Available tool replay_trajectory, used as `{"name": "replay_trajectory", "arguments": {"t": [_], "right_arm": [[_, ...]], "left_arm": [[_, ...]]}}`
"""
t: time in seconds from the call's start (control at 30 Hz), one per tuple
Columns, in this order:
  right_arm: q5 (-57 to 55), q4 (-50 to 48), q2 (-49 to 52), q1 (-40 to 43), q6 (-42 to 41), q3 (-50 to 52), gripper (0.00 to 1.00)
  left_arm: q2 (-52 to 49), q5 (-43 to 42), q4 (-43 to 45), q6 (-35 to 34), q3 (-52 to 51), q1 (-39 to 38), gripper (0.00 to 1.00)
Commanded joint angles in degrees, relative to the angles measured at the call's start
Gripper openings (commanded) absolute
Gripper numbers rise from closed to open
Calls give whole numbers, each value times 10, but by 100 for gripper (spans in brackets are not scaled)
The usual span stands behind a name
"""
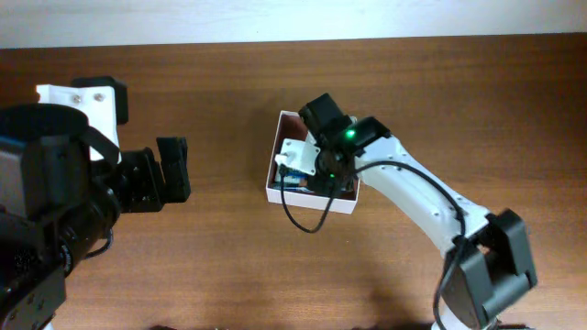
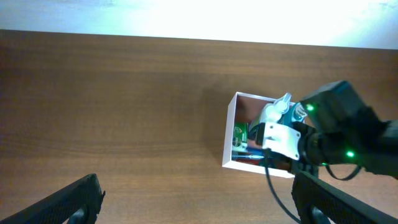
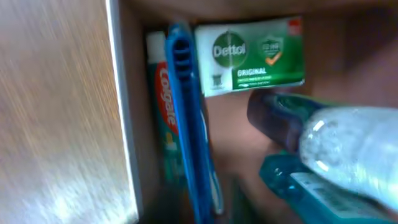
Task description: Pack container
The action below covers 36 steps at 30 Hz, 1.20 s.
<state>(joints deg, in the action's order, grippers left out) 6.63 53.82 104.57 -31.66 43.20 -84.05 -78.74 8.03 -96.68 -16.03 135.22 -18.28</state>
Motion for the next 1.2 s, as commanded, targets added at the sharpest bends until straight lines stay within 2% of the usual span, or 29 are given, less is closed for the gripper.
{"name": "replay_trajectory", "arguments": {"t": [0.0,0.07,0.1,0.13,0.17,0.2,0.37,0.5,0.53,0.77,1.0,1.17], "right_arm": [[-16,6,-14,-3,-36,-16,38],[-18,31,-29,-3,-71,-40,39],[-17,50,-39,-3,-87,-57,42],[-17,70,-50,-3,-104,-77,50],[-17,89,-60,-3,-118,-97,67],[-17,105,-71,-3,-134,-118,99],[-17,174,-110,-3,-253,-216,99],[39,191,-144,-3,-419,-257,99],[42,203,-153,-3,-429,-259,99],[5,207,-212,29,-431,-260,99],[6,217,-335,181,-471,-260,99],[3,225,-421,258,-422,-260,99]], "left_arm": [[0,8,0,7,0,1,99],[0,9,0,7,0,1,99],[0,8,0,7,0,1,100],[0,9,0,7,0,1,99],[0,8,0,7,0,1,99],[0,8,0,7,0,1,99],[0,8,0,7,0,1,99],[0,8,0,7,0,1,99],[0,8,0,7,0,1,99],[0,9,0,7,0,1,99],[0,8,0,7,0,1,99],[0,8,0,7,0,1,99]]}}
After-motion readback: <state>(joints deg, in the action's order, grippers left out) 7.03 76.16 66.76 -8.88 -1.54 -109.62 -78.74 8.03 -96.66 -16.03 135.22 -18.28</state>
